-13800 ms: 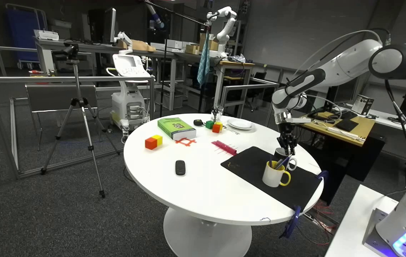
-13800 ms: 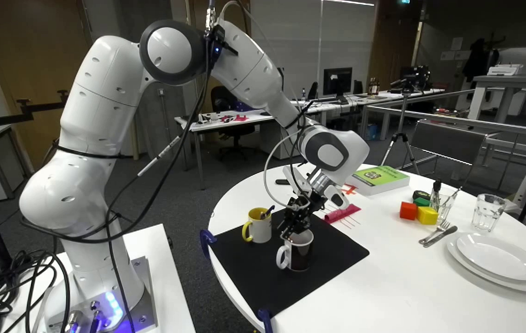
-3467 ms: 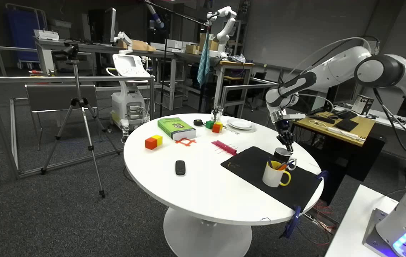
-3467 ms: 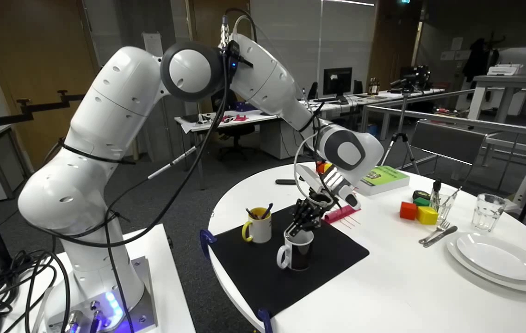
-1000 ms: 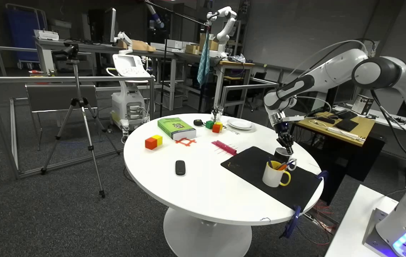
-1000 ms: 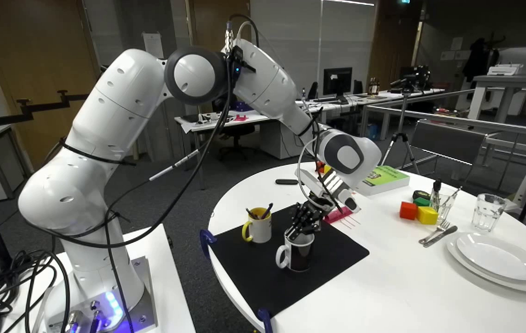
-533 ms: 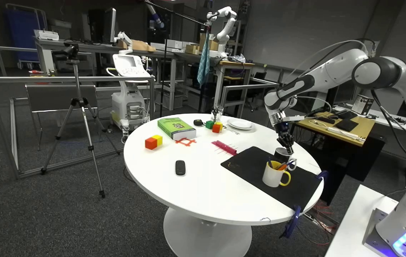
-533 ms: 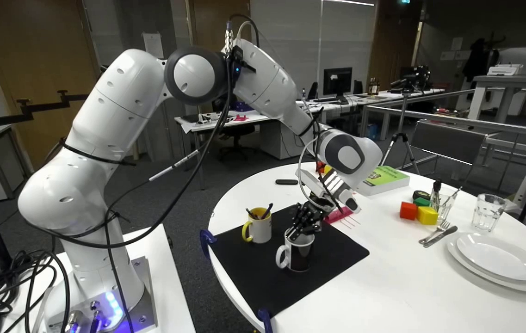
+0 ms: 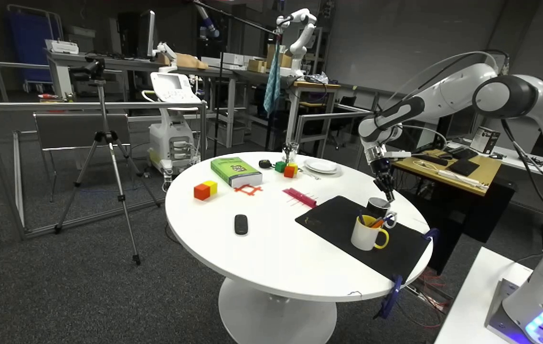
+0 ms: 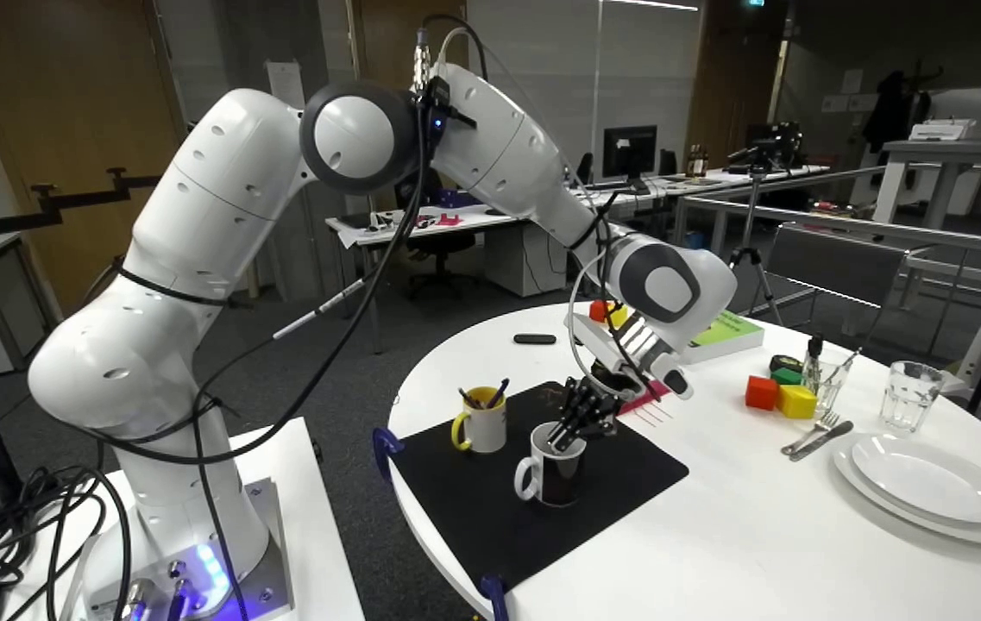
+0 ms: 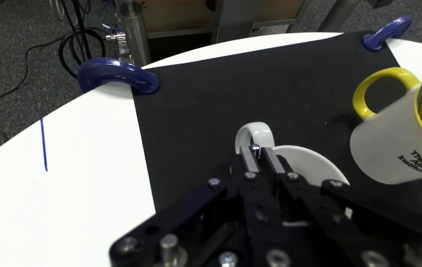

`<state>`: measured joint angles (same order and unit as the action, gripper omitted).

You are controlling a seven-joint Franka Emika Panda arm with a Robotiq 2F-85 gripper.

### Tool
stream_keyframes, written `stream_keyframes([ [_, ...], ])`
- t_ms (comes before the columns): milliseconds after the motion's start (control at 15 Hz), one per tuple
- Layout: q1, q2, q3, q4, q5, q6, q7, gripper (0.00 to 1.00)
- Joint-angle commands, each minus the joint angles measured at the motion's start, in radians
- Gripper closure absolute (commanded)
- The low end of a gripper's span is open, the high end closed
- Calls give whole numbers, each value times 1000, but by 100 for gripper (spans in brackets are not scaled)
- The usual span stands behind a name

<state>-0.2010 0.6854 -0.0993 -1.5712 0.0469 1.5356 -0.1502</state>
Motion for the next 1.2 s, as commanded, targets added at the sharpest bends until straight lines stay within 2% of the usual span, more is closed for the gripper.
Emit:
stream_keyframes([
  [0, -39, -42, 12, 2, 50, -26, -28, 98],
  [533, -67, -120, 17, 2, 163, -67, -61, 98],
  [733, -63, -175, 17, -2, 162, -128, -92, 98],
  [1133, -41, -296, 28, 9, 137, -362, -181, 98],
])
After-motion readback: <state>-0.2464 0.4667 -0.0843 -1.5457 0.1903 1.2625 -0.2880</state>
